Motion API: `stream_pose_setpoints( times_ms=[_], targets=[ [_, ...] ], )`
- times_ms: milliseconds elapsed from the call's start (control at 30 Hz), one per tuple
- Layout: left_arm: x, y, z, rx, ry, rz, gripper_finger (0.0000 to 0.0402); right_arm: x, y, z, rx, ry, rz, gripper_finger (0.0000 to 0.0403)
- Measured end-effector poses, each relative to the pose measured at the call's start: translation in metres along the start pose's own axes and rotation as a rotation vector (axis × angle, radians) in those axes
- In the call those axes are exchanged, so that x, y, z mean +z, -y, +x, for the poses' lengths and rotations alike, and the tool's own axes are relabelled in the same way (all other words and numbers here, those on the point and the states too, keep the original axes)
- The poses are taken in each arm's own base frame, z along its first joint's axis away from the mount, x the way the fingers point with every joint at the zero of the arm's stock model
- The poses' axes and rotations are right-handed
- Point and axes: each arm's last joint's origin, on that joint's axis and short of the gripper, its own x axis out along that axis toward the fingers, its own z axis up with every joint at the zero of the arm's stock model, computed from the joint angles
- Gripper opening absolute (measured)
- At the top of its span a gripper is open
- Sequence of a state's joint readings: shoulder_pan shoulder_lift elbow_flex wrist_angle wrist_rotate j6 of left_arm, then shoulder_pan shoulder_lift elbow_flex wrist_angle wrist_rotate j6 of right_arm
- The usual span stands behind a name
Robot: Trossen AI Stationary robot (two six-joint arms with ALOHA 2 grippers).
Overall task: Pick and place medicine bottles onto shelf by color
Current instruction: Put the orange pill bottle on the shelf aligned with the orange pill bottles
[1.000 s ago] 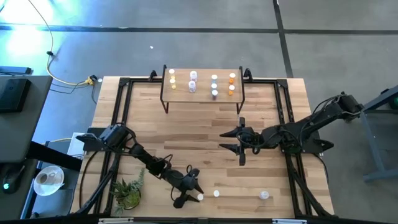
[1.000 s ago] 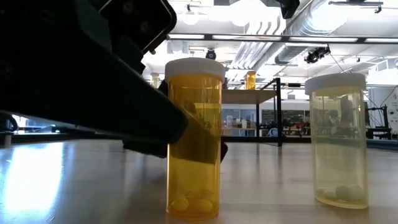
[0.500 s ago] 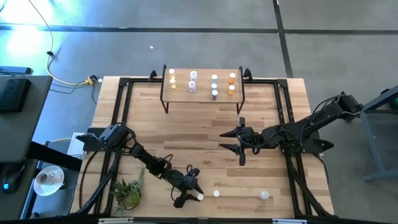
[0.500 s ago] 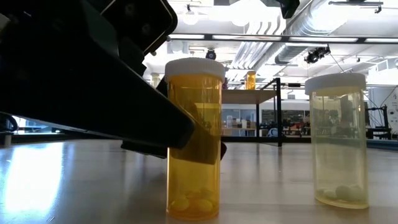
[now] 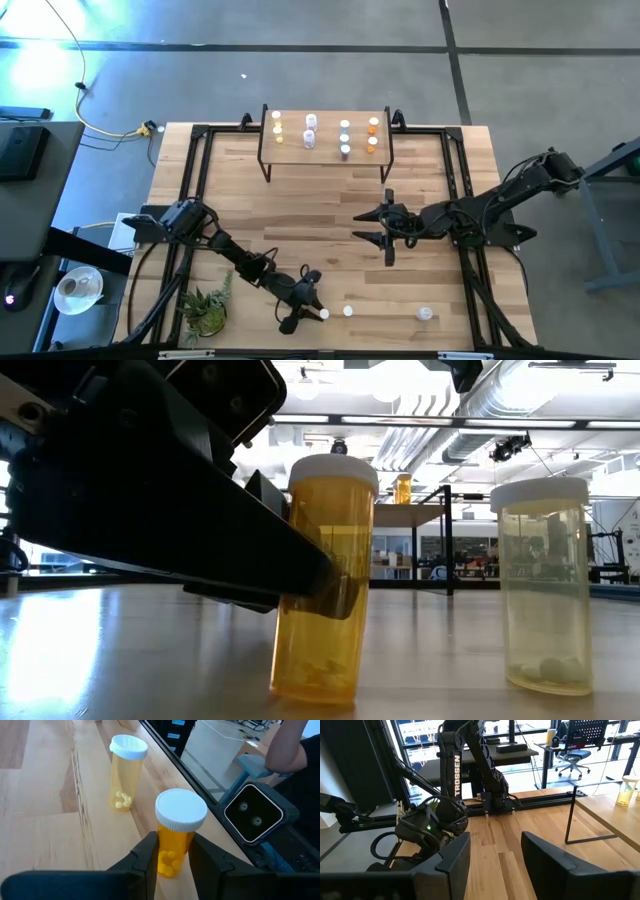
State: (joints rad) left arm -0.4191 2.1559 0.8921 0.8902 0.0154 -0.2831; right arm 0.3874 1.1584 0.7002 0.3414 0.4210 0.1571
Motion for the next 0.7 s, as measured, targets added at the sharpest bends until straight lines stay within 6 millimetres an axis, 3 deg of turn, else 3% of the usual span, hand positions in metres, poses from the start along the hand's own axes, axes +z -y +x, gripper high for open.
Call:
stream_pose_setpoints(
  times_ms=[233,700],
  targets=[
    [0.014,-0.003,-0.01,0.045,-0.079,0.004,0.0087,-0.001,0.0,0.0,-0.002,-0.01,-0.004,0.0168],
    [0.08,-0.01,-0.059,0.292,-0.069,0.149,0.0088,-0.005,-0.004,0.003,0.1,-0.032,-0.064,0.0168]
  ],
)
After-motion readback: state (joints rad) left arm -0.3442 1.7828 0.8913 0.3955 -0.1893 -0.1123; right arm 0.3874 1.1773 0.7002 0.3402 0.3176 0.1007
